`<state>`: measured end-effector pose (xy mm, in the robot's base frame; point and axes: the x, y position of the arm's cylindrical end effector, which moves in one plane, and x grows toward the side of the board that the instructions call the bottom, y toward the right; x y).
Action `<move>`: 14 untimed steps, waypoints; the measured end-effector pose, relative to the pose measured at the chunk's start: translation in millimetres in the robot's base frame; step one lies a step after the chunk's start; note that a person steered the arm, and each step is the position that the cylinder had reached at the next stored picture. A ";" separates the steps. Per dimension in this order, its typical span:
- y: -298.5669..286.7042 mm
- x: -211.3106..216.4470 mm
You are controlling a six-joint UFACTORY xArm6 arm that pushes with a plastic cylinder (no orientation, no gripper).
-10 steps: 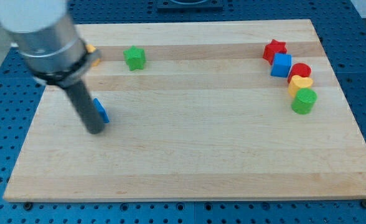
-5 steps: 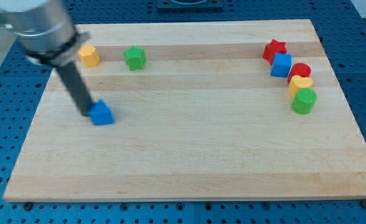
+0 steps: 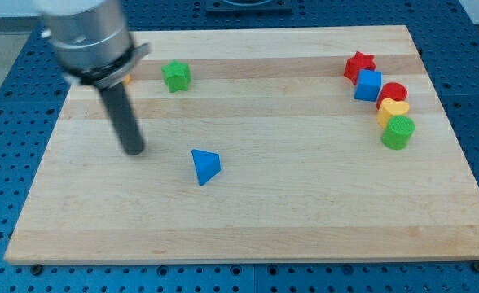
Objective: Move the blue triangle into the bottom side of the green circle
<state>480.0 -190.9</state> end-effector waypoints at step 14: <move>342.8 0.0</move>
<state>480.0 151.9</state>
